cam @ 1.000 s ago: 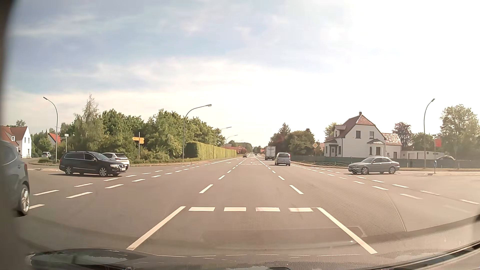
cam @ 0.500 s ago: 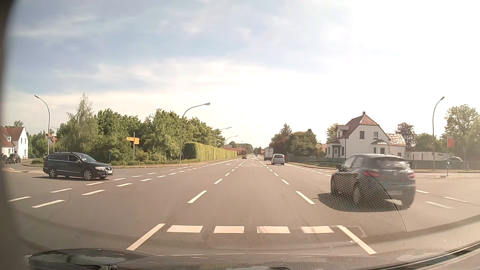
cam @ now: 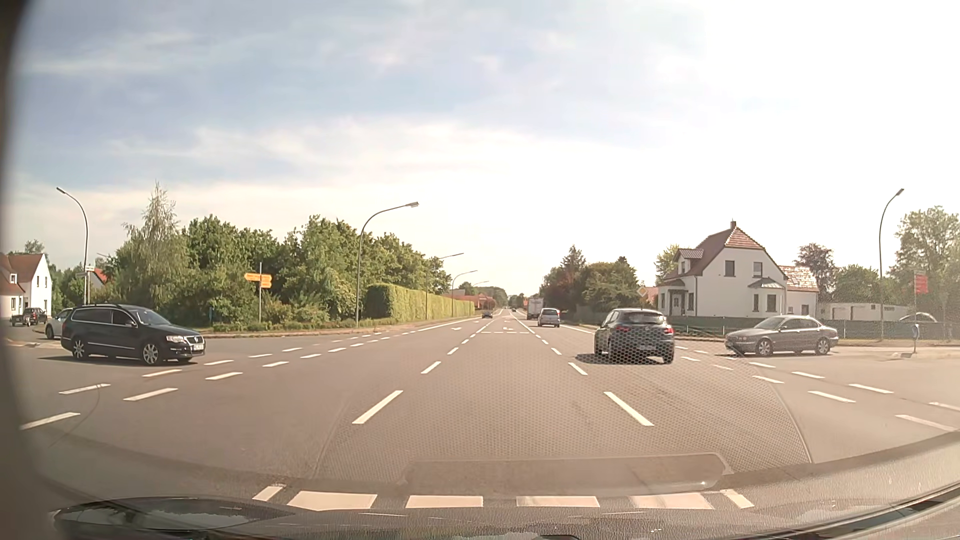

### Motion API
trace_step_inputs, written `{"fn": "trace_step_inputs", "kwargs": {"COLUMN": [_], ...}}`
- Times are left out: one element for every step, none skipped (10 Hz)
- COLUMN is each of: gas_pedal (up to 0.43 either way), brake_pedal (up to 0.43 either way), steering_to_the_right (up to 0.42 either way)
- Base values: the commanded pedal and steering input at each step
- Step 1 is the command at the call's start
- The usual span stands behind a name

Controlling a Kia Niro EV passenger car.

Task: Follow the waypoints while adhering to traffic rules and regulations

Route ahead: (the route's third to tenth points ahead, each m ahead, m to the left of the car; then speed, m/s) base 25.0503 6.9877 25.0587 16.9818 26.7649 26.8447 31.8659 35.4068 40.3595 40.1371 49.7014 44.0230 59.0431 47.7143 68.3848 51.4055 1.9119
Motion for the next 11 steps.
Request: {"fn": "trace_step_inputs", "kwargs": {"gas_pedal": [0.000, 0.000, 0.000, 0.000, 0.000, 0.000, 0.000, 0.000, 0.000, 0.000, 0.000], "brake_pedal": [0.244, 0.238, 0.238, 0.220, 0.207, 0.207, 0.207, 0.201, 0.195, 0.171, 0.159], "steering_to_the_right": [-0.007, -0.007, -0.007, -0.007, -0.007, -0.007, -0.007, -0.007, -0.007, -0.007, -0.007]}}
